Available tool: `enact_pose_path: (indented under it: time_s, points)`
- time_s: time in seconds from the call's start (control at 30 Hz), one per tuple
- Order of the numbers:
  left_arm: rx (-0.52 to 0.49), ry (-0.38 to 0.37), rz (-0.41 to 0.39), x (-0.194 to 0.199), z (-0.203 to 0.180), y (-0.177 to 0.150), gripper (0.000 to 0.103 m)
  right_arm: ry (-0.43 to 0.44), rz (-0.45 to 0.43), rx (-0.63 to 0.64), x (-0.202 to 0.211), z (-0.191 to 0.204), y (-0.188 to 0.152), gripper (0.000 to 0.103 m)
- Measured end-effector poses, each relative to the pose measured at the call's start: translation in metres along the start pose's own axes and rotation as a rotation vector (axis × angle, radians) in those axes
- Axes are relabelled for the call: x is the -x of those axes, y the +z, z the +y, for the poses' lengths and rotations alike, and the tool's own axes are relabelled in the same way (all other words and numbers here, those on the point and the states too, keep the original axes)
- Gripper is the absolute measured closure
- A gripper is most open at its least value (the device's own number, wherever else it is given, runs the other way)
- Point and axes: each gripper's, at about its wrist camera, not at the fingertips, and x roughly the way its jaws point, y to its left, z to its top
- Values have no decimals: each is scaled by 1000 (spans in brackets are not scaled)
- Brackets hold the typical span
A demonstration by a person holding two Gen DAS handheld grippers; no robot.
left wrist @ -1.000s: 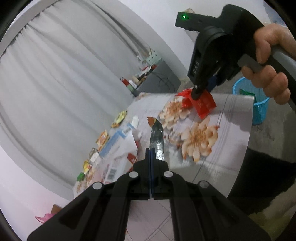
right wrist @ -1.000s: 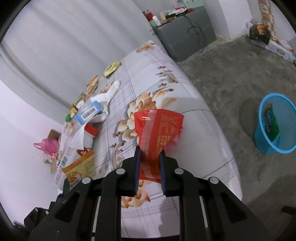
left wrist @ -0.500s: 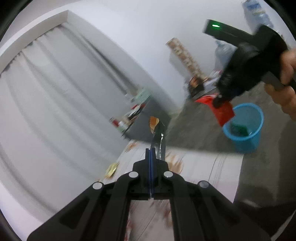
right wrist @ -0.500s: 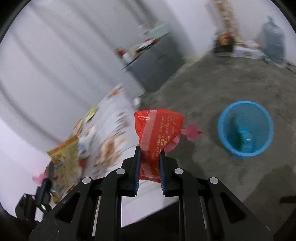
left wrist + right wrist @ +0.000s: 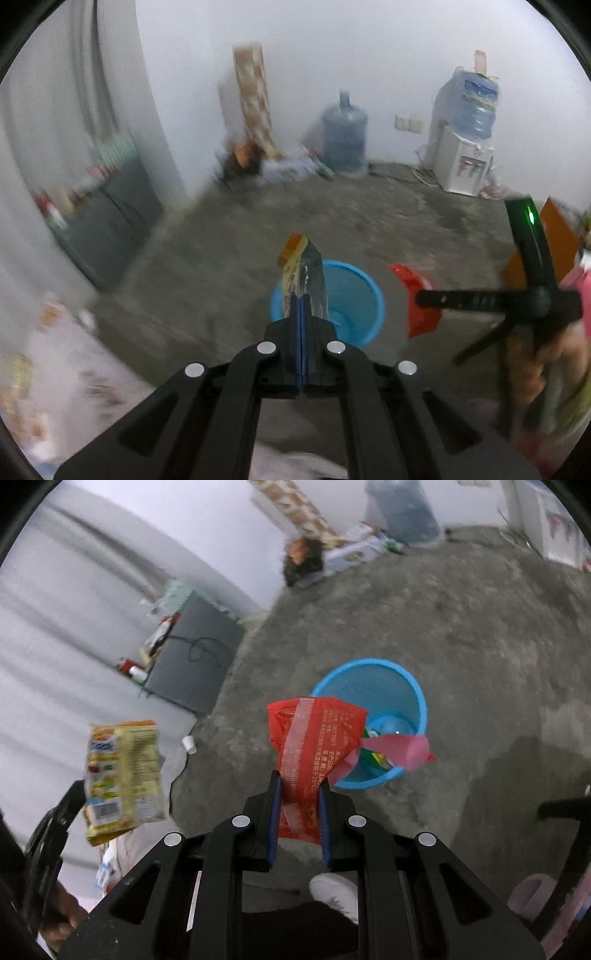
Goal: Collect trash
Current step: 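Carry both wrappers over the blue wastebasket and open both grippers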
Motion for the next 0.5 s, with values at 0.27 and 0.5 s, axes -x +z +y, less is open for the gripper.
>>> enact_pose_path:
  time_s: [0.27, 0.5]
  points:
    - [173, -166, 149, -109, 1, 43, 103, -19, 52, -94, -57, -30, 33, 85]
    - [251, -222, 166, -169, -10, 80, 79, -55, 62, -171, -100, -55, 53, 52]
